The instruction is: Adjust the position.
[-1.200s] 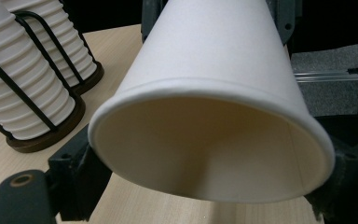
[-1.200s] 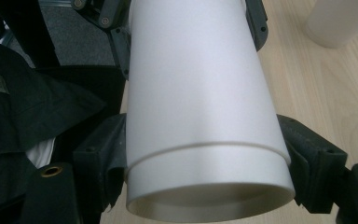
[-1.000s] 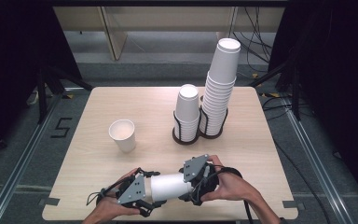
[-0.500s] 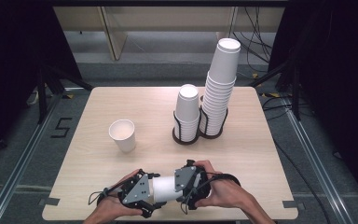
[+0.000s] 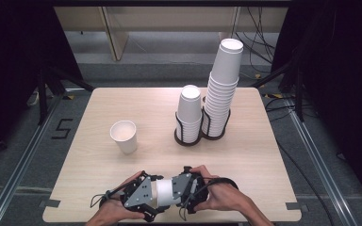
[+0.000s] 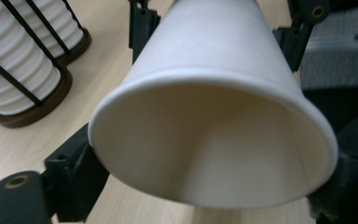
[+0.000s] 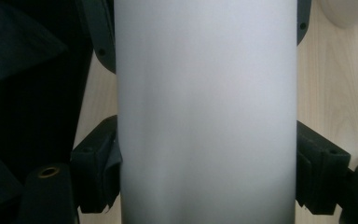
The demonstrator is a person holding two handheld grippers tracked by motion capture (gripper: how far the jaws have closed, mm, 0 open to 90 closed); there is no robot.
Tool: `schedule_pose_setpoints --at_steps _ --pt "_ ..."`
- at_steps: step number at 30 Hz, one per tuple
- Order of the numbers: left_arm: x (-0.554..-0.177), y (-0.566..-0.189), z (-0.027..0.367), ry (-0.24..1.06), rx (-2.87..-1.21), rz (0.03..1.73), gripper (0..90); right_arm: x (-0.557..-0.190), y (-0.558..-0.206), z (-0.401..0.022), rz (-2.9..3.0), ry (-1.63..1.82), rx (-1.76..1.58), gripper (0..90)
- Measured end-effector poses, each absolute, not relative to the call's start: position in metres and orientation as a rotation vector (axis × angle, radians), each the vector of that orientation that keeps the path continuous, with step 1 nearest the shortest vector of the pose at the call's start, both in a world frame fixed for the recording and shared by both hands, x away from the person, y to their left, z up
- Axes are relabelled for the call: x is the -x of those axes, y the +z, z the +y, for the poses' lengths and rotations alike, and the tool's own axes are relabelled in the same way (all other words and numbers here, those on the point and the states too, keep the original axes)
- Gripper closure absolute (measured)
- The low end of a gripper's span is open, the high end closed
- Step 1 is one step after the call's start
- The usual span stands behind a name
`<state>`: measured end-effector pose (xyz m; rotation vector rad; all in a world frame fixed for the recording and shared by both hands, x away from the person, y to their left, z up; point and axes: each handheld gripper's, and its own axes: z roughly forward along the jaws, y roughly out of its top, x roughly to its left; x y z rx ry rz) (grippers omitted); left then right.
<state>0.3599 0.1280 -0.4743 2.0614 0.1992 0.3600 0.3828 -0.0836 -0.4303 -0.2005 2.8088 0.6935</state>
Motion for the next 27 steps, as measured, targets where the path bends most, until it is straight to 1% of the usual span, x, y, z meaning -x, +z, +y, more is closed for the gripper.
schedule_pose_setpoints --at_steps 4,5,8,12,18,27 --pt "-0.365 -0.473 0.136 0.299 -1.919 0.286 4.1 -0.393 -0.429 -0.097 2.846 0.953 0.147 23.4" --pt "-0.365 -0.473 0.138 0.287 -1.895 0.3 5.5 -0.398 -0.428 -0.1 2.835 1.014 0.172 23.4" --pt "-0.367 -0.471 0.143 0.263 -1.828 0.345 9.3 -0.407 -0.426 -0.111 2.81 1.129 0.113 23.4" --pt "-0.37 -0.47 0.144 0.208 -1.729 0.397 9.2 -0.412 -0.423 -0.121 2.792 1.318 0.055 23.4" --pt "-0.368 -0.468 0.143 0.192 -1.702 0.401 8.7 -0.414 -0.427 -0.12 2.785 1.383 0.053 23.2" --pt "-0.365 -0.468 0.139 0.211 -1.735 0.401 5.9 -0.412 -0.434 -0.114 2.81 1.375 0.075 23.1"
